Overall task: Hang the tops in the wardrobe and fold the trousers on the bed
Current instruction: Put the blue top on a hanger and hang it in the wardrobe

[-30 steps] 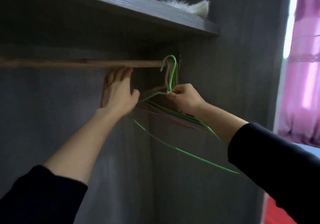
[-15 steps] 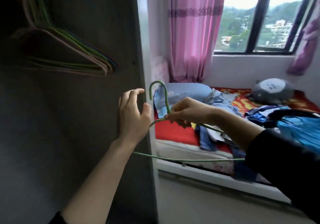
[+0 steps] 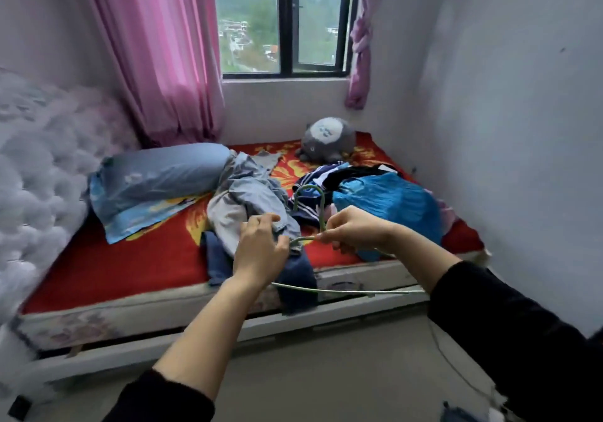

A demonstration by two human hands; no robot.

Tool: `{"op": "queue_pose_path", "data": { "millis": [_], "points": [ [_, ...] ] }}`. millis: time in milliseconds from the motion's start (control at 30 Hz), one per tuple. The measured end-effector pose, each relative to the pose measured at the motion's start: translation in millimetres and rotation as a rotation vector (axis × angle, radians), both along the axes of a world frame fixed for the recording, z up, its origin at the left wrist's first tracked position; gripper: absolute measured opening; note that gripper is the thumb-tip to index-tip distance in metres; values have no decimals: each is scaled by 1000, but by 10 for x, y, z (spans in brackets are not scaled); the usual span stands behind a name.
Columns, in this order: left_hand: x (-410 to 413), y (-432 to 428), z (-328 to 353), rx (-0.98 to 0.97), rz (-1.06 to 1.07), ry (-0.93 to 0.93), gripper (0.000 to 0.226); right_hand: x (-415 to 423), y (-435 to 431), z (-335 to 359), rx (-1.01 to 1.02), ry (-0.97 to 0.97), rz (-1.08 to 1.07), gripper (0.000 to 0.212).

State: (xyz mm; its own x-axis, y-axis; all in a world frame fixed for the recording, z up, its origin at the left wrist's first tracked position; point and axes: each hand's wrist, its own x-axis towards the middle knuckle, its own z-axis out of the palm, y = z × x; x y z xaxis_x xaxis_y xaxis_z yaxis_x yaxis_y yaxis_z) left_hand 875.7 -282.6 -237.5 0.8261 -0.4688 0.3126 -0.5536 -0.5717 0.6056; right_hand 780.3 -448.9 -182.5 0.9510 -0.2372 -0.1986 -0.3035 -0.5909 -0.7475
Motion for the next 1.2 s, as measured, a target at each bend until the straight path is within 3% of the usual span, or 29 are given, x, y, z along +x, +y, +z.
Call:
{"op": "queue_pose_path", "data": {
  "millis": [133, 333, 567, 767, 933, 1033, 1200],
  "points": [
    [71, -1022, -233, 78, -49, 144, 38, -61, -904, -230, 6, -24, -210, 28],
    [387, -2247, -527, 123, -103, 250, 33, 103, -1999, -608, 40, -31, -439, 14],
    [1263, -3538, -989, 178, -154, 317, 35, 899, -3226, -1085, 58, 61, -517, 12],
    [2214, -4504, -1429, 258, -85, 524, 35, 1727, -4215, -1389, 71, 139, -604, 29],
    [2711, -5119, -1726, 270, -12, 646, 35, 2225, -4961, -1524, 67, 100, -690, 45],
    [2960, -5461, -1898, 262, 41, 689, 34, 2560, -5408, -1644, 135, 38, -742, 42],
    [3360, -6044, -2297, 234, 214, 835, 35, 3189, -6110, -1953, 116, 34, -645, 52]
  ]
}}
